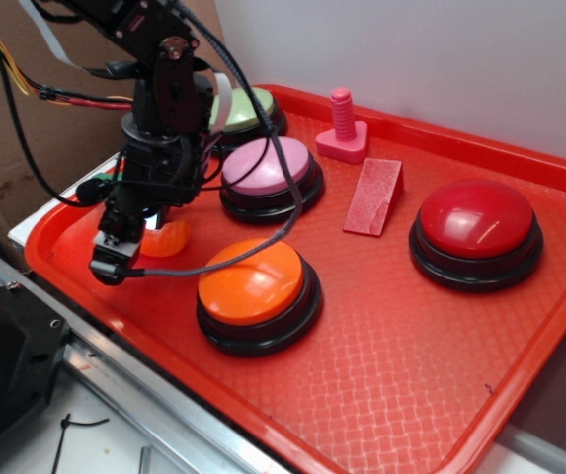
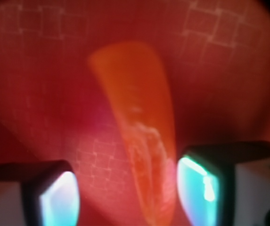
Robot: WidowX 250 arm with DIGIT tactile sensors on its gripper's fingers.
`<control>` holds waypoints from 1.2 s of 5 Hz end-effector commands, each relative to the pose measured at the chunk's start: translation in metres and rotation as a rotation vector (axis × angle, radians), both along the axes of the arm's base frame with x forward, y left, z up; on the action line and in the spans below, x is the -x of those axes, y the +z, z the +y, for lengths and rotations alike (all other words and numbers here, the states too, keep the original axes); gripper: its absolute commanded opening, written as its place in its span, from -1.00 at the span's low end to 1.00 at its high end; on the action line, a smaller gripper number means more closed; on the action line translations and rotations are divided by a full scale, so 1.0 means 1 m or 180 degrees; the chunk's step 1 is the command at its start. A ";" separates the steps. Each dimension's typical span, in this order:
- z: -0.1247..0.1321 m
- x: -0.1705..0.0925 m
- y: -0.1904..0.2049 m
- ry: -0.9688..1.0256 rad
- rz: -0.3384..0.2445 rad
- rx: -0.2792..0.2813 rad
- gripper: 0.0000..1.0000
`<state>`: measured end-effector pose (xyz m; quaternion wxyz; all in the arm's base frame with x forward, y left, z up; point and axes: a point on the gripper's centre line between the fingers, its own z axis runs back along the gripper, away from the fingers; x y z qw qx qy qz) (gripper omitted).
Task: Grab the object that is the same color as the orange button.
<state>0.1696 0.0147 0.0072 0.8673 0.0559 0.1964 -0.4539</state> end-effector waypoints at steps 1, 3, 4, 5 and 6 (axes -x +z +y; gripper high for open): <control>0.004 0.005 0.001 0.0145 -0.0112 -0.0007 -1.00; 0.001 0.022 0.059 0.1149 -0.0677 0.0014 -1.00; -0.024 0.035 0.107 0.1960 -0.0977 0.0369 -1.00; -0.035 0.045 0.158 0.2609 -0.1211 0.0598 -1.00; -0.028 0.054 0.207 0.2781 -0.1449 0.0890 -1.00</control>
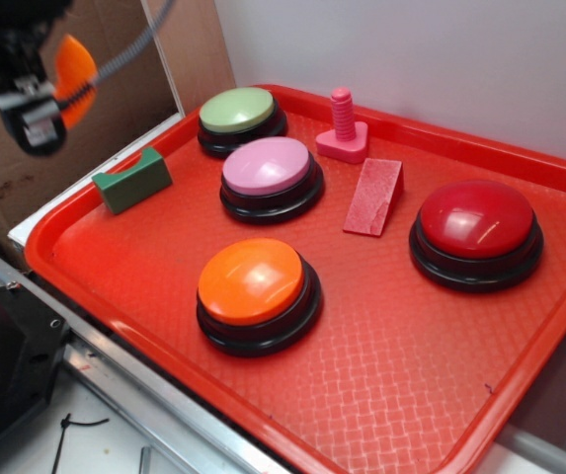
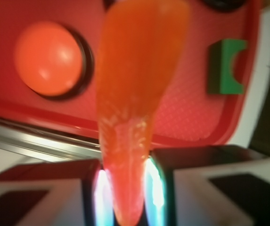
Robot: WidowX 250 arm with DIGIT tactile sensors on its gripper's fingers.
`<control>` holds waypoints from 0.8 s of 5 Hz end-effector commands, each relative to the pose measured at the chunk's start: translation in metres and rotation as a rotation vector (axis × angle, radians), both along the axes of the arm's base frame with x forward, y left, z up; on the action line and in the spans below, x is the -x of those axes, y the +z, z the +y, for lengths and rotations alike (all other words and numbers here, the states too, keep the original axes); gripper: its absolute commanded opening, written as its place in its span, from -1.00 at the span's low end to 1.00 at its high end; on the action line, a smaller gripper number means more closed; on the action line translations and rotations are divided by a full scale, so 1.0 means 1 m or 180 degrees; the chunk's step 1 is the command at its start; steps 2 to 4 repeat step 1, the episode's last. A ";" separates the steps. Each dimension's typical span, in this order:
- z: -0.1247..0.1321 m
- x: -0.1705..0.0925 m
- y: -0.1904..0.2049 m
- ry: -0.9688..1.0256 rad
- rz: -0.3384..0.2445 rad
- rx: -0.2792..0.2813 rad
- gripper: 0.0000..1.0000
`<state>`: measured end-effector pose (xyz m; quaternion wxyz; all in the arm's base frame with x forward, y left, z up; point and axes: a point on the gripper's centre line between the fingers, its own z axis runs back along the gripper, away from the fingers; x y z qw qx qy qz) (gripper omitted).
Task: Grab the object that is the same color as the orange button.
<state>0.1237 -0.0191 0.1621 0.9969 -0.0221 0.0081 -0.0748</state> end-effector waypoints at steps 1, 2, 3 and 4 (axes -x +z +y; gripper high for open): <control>0.003 0.010 0.102 0.0116 -0.0456 0.0210 -1.00; 0.003 0.010 0.102 0.0116 -0.0456 0.0210 -1.00; 0.003 0.010 0.102 0.0116 -0.0456 0.0210 -1.00; 0.003 0.010 0.102 0.0116 -0.0456 0.0210 -1.00</control>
